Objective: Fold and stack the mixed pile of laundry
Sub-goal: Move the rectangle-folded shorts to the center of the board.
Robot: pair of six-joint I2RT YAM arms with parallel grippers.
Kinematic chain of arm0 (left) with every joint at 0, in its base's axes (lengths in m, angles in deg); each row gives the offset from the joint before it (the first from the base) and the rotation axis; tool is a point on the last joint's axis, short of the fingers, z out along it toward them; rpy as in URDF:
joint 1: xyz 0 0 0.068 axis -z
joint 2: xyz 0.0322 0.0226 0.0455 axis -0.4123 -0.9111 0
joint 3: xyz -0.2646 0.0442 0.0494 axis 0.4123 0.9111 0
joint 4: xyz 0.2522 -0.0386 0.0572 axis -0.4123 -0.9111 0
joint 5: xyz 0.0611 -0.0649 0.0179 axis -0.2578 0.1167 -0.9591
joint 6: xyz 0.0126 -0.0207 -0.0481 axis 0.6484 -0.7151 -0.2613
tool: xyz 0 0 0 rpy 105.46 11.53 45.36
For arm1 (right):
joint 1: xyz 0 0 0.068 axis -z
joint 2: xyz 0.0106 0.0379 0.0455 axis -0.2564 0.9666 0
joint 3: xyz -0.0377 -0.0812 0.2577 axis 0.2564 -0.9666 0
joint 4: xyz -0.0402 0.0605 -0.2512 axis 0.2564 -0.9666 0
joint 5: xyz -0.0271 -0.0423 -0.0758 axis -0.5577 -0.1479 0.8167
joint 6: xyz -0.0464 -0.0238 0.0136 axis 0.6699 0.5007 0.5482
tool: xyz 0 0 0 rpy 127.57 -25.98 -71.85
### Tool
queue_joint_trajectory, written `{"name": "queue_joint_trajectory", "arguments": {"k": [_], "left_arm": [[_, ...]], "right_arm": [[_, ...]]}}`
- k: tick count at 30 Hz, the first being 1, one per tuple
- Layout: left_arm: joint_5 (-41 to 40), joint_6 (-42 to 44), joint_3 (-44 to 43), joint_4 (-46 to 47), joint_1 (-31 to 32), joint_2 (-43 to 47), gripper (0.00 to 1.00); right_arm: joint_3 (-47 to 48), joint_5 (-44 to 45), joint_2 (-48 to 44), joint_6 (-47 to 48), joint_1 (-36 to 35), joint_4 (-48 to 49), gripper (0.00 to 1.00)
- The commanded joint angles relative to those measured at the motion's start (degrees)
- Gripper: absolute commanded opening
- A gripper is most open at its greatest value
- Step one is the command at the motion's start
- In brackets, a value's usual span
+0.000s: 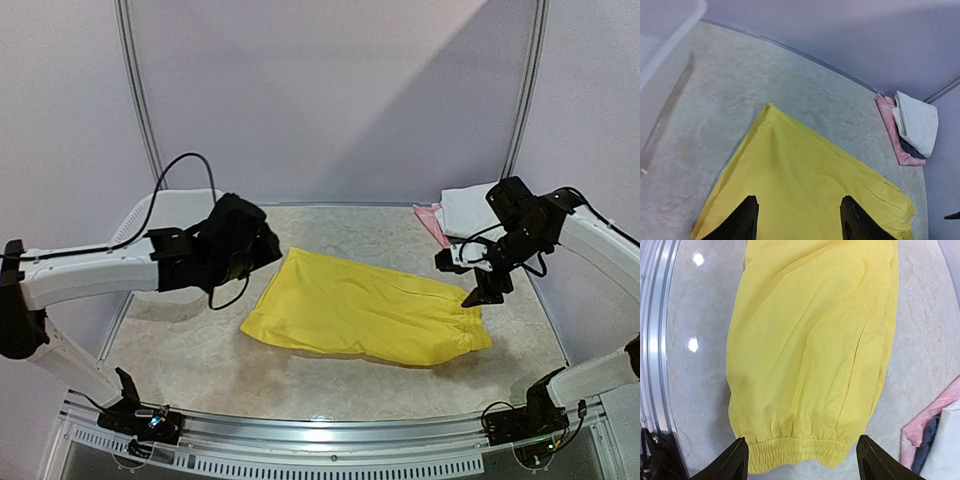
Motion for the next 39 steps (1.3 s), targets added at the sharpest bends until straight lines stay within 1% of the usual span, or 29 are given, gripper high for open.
{"name": "queue_joint_trajectory", "arguments": {"k": [1,2,3,4,5,7,8,9,11,17,20,22,25,29,31,32,34,36,38,39], "left_arm": [[9.8,15.6,-8.6,8.5,-1.3,-12.4,0.57],[12.6,15.4,-10.0,11.0,-1.9,-15.1,0.56],[15.8,14.9,-11.3,13.6,-2.6,-19.1,0.56],[19.0,14.2,-12.7,16.0,-3.2,-21.1,0.55],[21.6,13.0,-13.9,17.0,-3.7,-24.9,0.54],[26.6,10.1,-16.0,22.6,-4.8,-30.4,0.53],[28.6,8.7,-16.5,24.6,-5.3,-33.0,0.52],[30.4,7.1,-17.0,26.3,-5.7,-35.3,0.52],[31.4,4.8,-17.8,28.0,-6.5,-38.8,0.51],[32.0,3.1,-18.0,29.9,-8.9,-43.5,0.51],[31.9,3.6,-18.6,28.5,-10.1,-45.2,0.51],[31.0,3.7,-17.6,29.2,-10.7,-45.9,0.51],[29.5,4.2,-15.5,31.4,-11.3,-46.2,0.51],[29.4,5.8,-15.5,32.2,-11.5,-44.9,0.51],[30.1,7.4,-16.5,32.0,-10.8,-42.8,0.52],[30.1,8.9,-17.4,31.4,-10.2,-41.5,0.52],[30.2,12.3,-19.7,29.6,-8.3,-39.4,0.52],[31.0,15.4,-22.1,28.0,-5.9,-38.1,0.53],[33.2,18.0,-24.9,26.8,-3.5,-38.1,0.53],[34.8,19.0,-26.5,26.6,-2.3,-38.8,0.53]], "right_arm": [[3.2,-14.7,9.4,-9.3,4.6,0.5,0.71],[4.8,-17.0,12.7,-10.8,6.0,0.7,0.67],[6.3,-19.0,15.2,-11.3,7.8,0.8,0.62],[7.8,-20.8,17.2,-12.1,9.0,1.0,0.56],[8.8,-22.0,20.3,-12.8,9.9,1.0,0.51],[9.6,-22.1,23.9,-13.4,10.8,1.7,0.44],[9.3,-21.7,25.1,-13.6,10.9,2.8,0.42],[8.6,-21.0,26.7,-13.9,11.0,3.8,0.41],[7.0,-19.6,28.4,-13.8,11.0,5.8,0.39],[2.7,-12.4,33.4,-16.0,11.9,13.4,0.36],[3.0,-7.8,36.4,-20.2,13.8,18.0,0.36],[3.9,-5.7,38.2,-23.2,15.4,20.7,0.36],[5.4,-4.6,40.5,-26.0,16.4,21.2,0.37],[5.7,-5.9,39.6,-25.6,16.4,18.9,0.41],[5.5,-7.7,35.9,-25.2,16.4,17.8,0.46],[5.6,-8.4,34.1,-25.6,16.4,17.2,0.49],[5.8,-9.2,28.7,-26.9,16.5,15.9,0.58],[5.3,-8.7,23.6,-28.7,17.3,15.6,0.71],[4.5,-10.0,18.5,-31.7,19.8,14.9,0.85],[4.4,-11.3,16.7,-33.1,22.1,13.7,0.89]]}}
